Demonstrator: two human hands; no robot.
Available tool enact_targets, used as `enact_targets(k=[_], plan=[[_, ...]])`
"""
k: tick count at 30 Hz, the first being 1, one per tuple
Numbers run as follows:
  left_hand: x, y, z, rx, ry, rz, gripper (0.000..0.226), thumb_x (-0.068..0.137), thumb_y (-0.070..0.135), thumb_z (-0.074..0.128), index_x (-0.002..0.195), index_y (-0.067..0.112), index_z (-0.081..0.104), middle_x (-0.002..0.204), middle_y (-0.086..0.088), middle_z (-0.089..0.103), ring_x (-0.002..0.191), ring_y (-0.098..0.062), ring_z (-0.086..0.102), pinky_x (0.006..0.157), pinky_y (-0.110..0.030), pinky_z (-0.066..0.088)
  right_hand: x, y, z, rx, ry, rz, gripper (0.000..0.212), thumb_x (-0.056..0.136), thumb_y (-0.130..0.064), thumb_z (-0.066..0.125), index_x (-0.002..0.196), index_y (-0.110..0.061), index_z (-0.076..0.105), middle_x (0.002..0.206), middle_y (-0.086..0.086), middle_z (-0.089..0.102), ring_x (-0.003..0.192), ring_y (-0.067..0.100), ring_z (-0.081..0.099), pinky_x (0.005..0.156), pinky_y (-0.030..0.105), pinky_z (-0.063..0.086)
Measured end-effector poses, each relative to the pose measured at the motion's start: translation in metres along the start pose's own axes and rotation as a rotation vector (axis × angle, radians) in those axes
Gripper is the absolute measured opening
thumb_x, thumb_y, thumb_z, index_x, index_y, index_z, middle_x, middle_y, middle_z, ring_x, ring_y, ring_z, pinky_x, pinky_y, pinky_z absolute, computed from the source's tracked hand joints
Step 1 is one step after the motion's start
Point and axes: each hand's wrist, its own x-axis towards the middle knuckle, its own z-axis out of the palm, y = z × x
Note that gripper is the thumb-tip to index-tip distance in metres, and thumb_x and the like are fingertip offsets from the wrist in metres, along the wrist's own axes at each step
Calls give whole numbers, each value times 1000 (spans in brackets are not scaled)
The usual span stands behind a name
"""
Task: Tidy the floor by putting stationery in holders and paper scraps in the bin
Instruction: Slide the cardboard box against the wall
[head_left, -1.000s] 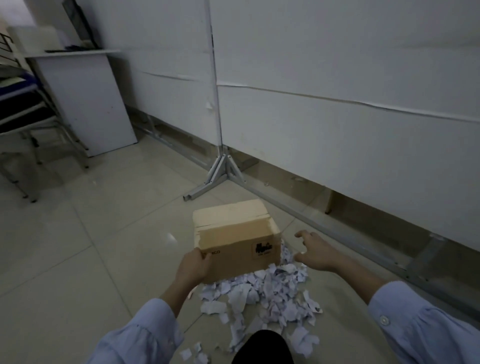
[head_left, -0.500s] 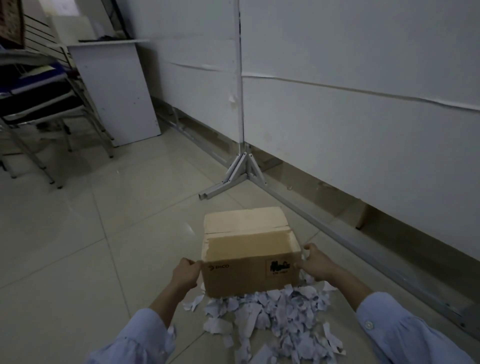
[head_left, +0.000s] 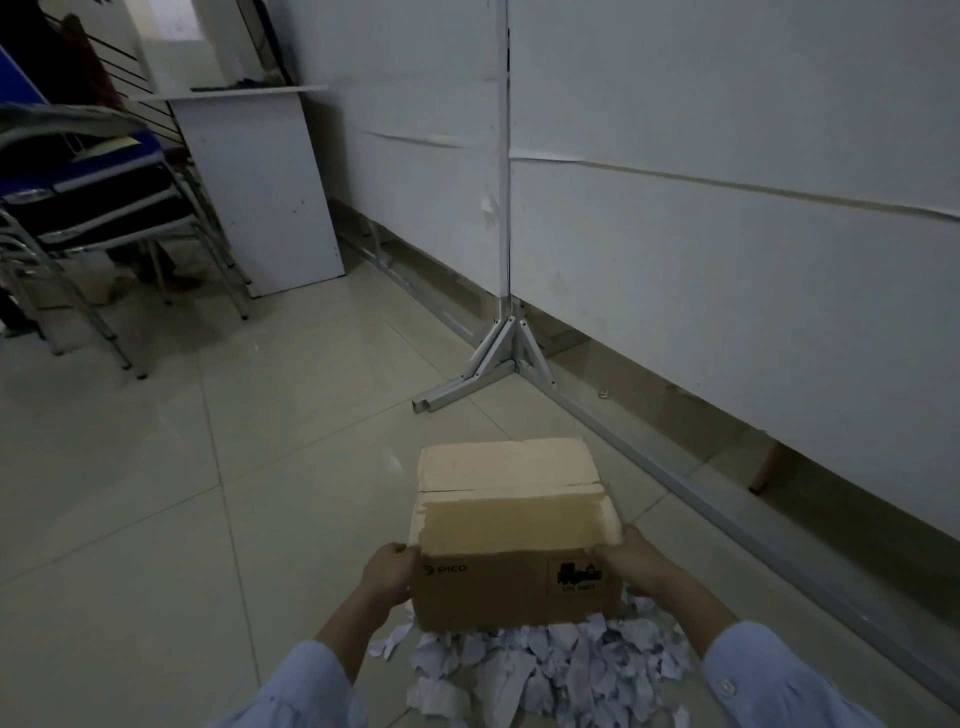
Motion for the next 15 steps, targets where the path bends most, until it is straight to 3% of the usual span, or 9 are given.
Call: enact_targets(k=[3,8,13,15], plan=[[3,-1,-1,40,47,19,23,94,27,46,97,7,58,94,-15,61,95,-34,60,91,-45,52,-1,-3,0,27,21,-3,50,91,-27,56,134,-6,44,113,7,59,101,23,57,68,23,47],[1,7,-3,-84,117,15,21,92,32,52,91,11,46,92,-11,55,87,-31,55,82,-48,55,1,-12,0,183,118,5,52,92,-26,58,137,-9,39,133,14,52,97,24,52,56,24,39],[8,9,-13,-196,168,2,28,92,36,52,82,15,37,93,-16,53,85,-30,49,79,-47,50,-4,-24,5,433,118,-16,35,93,-18,59,120,-11,38,106,15,56,78,24,57,55,29,45],[8,6,-17,-196,173,-9,27,92,36,52,81,15,38,95,-18,54,85,-31,50,79,-46,49,-7,-30,8,476,126,-25,35,93,-18,59,120,-10,38,110,18,57,76,25,58,52,28,44]])
